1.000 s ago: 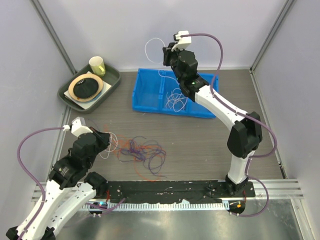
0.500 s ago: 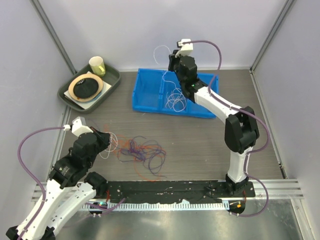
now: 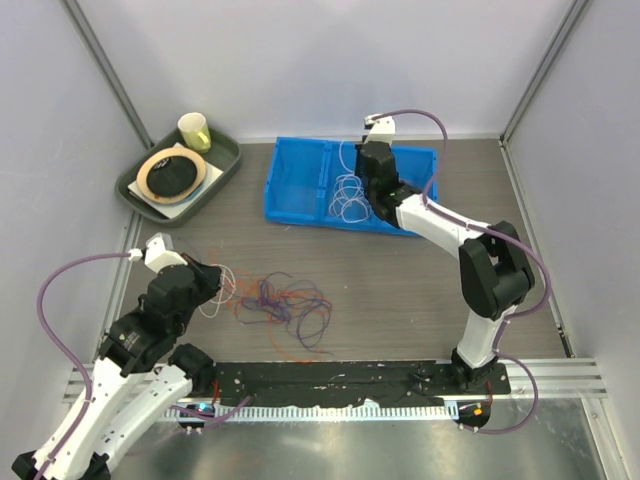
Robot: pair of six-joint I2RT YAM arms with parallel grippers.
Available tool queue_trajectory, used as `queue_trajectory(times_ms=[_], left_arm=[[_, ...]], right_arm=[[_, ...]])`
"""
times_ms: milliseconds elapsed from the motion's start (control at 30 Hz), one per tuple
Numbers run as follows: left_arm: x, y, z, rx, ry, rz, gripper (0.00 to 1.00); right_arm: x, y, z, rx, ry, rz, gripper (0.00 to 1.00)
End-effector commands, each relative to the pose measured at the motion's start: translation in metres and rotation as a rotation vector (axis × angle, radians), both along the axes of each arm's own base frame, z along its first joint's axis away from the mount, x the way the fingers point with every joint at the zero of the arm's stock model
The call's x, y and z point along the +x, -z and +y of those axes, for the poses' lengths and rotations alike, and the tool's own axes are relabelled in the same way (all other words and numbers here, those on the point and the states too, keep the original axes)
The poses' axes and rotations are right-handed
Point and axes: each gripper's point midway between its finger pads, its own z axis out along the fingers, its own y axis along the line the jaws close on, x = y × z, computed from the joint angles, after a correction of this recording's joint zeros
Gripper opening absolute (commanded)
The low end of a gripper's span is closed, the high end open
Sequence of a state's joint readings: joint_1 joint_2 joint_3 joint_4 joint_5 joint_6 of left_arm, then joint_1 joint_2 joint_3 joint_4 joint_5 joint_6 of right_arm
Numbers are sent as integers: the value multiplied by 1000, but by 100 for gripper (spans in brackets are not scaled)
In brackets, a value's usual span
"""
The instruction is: Untangle the cables
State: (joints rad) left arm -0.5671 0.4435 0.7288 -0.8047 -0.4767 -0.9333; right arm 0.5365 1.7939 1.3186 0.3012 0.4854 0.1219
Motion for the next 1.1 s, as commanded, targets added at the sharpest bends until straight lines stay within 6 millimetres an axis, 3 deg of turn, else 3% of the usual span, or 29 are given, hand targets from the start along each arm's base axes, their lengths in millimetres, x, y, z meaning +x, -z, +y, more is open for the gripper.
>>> queue_trajectory(times_ms=[0, 33, 167, 267, 300, 433, 467, 567, 600, 633, 667, 700, 767, 800, 867, 900, 1067], left_arm=[[3, -2, 0, 4, 0, -16, 0], [3, -3, -1, 2, 2, -18, 0], [3, -3, 0, 5, -1, -16, 0], [3, -2, 0, 6, 0, -13, 0], [3, -2, 0, 5, 2, -13, 0], [3, -3, -1, 2, 4, -15, 0], [3, -3, -1, 1, 6, -16, 0], [2, -3, -2, -2, 8, -15, 0], [3, -2, -1, 0, 7, -14, 0], [2, -2, -2, -4, 10, -13, 0], [3, -3, -4, -6, 15, -13, 0], [3, -3, -5, -9, 18, -13, 0], [4, -1, -9, -15, 37, -5, 0], [6, -3, -13, -27, 46, -11, 0], [7, -3, -21, -44, 73, -7, 0], [10, -6, -25, -59, 83, -18, 0], [18, -12, -49, -105, 168, -23, 0]], right_arm=[[3, 30, -7, -64, 114, 88, 1], [8, 27, -2, -66, 114, 90, 1], [10, 56, 10, -136, 117, 178, 1], [10, 60, 17, -144, 116, 183, 2], [9, 59, 18, -145, 113, 184, 6], [4, 42, 20, -146, 105, 184, 26], [0, 27, 20, -134, 97, 164, 29], [-14, 7, 27, -117, 39, 130, 45], [-22, -13, 27, -106, 10, 102, 51], [-30, -16, 29, -100, -16, 98, 54], [-36, -29, 44, -68, -102, 72, 60], [-46, -49, 46, -51, -149, 41, 64], [-63, -54, 59, -43, -256, 32, 70], [-77, -60, 76, -28, -394, 21, 71], [-106, -66, 88, -69, -575, -16, 72], [-133, -65, 110, -62, -776, -27, 74], [-205, -49, 140, 63, -1102, -9, 77]])
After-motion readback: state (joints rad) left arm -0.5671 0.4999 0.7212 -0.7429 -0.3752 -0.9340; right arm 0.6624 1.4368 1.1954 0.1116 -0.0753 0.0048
